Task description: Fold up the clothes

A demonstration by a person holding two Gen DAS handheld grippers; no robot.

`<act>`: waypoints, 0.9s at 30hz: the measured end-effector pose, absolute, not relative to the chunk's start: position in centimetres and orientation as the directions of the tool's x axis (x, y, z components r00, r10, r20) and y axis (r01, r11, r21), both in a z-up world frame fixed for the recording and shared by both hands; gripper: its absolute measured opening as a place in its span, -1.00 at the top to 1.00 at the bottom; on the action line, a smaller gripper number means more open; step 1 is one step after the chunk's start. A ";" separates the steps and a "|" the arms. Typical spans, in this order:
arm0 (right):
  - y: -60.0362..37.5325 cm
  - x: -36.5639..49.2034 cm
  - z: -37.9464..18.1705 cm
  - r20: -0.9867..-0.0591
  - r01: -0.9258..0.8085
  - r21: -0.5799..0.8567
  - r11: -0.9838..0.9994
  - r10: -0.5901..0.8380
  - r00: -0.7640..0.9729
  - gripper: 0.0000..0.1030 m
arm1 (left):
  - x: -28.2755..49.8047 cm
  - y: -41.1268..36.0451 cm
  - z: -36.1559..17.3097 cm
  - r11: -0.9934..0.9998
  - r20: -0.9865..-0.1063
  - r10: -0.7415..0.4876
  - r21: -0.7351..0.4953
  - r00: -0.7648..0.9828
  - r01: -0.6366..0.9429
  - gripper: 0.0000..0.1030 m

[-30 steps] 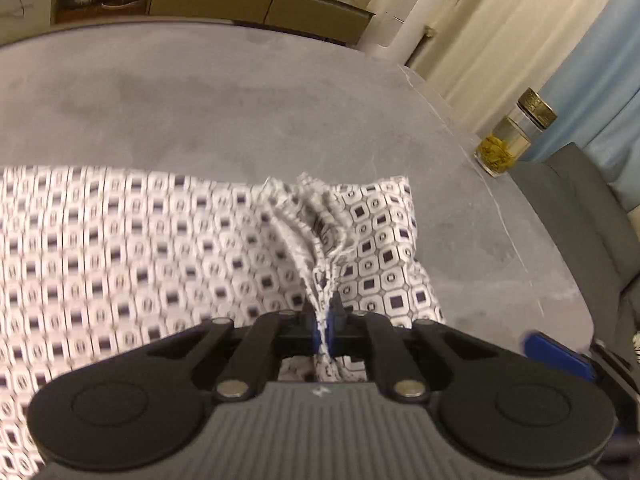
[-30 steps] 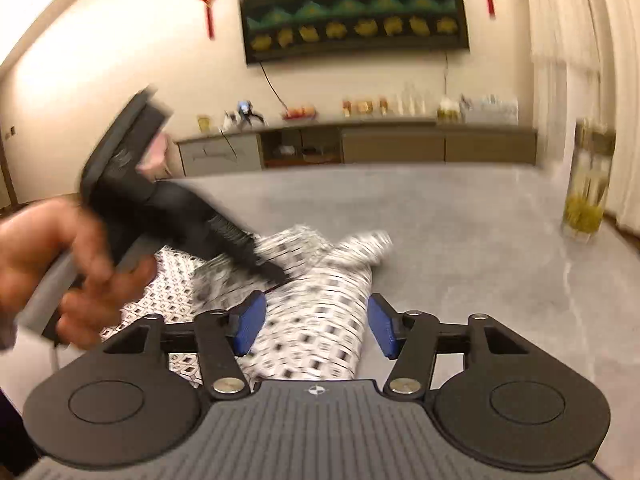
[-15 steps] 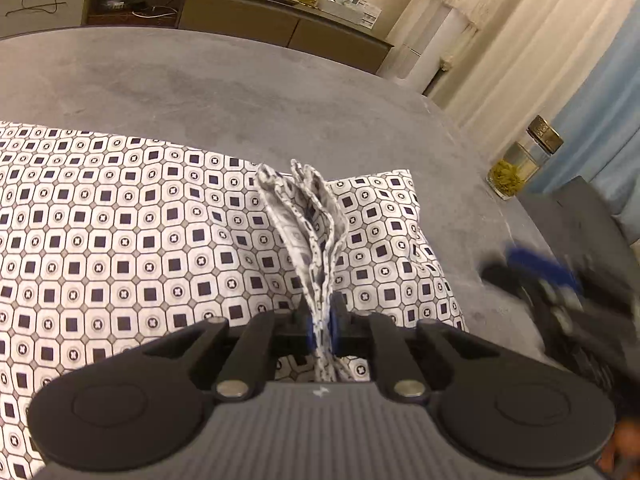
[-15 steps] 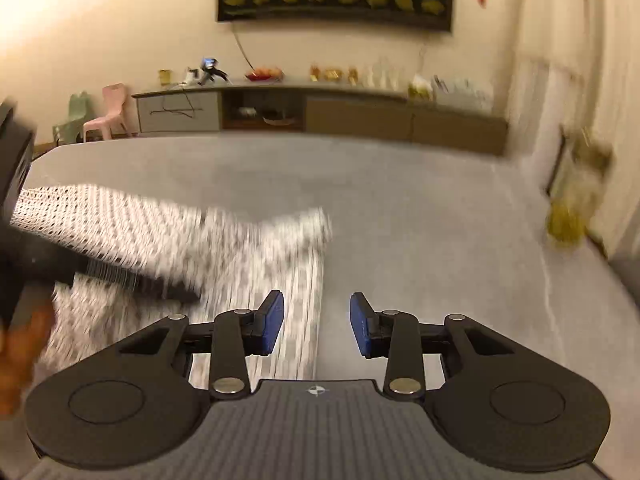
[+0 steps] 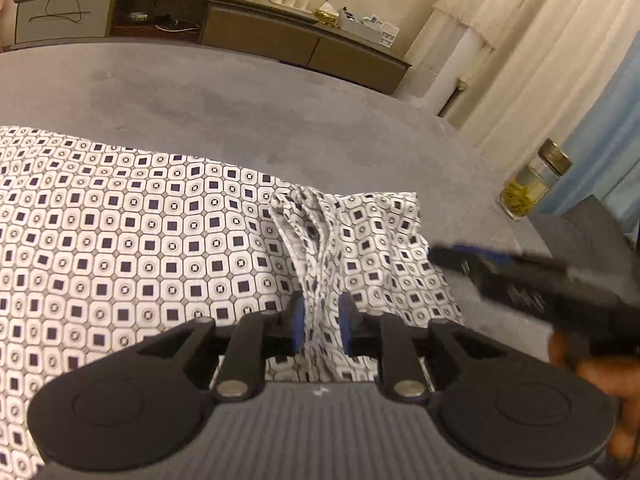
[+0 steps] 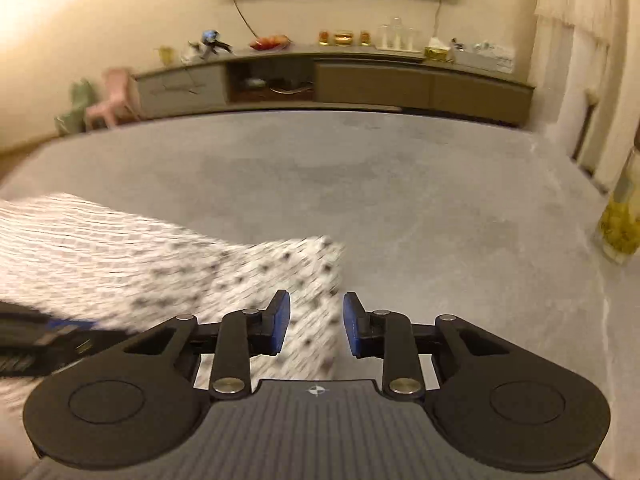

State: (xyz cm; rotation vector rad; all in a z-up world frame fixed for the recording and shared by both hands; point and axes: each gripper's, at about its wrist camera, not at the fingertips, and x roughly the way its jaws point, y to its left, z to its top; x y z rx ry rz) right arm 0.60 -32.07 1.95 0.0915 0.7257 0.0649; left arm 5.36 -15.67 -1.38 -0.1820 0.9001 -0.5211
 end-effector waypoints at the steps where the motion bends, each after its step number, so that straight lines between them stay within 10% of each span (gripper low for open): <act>1: -32.1 -0.1 1.9 -0.666 -0.046 0.124 0.991 0.117 0.737 0.39 | 5.0 -15.4 -1.4 0.861 -0.705 -0.501 -0.352 0.502 0.366 0.63; 9: -30.5 -2.4 1.2 -0.717 -0.135 0.073 0.988 0.146 0.681 0.26 | 4.3 -14.4 -1.2 0.889 -0.738 -0.447 -0.301 0.506 0.347 0.62; 13: -31.0 -2.7 2.8 -0.633 -0.098 0.054 0.994 0.110 0.766 0.18 | 8.1 -15.7 -0.3 0.897 -0.737 -0.431 -0.285 0.521 0.338 0.12; 16: -31.0 -1.2 2.7 -0.629 -0.035 0.060 0.998 0.065 0.774 0.18 | 10.8 -17.4 -0.9 0.907 -0.761 -0.408 -0.275 0.504 0.319 0.18; 19: -31.2 0.1 2.0 -0.639 -0.020 0.091 0.996 0.074 0.765 0.18 | 10.9 -18.3 -1.4 0.903 -0.770 -0.409 -0.262 0.490 0.341 0.90; 27: -31.9 2.3 1.5 -0.636 0.000 0.120 0.993 0.077 0.768 0.20 | 8.4 -16.7 -1.6 0.919 -0.730 -0.385 -0.248 0.565 0.306 0.90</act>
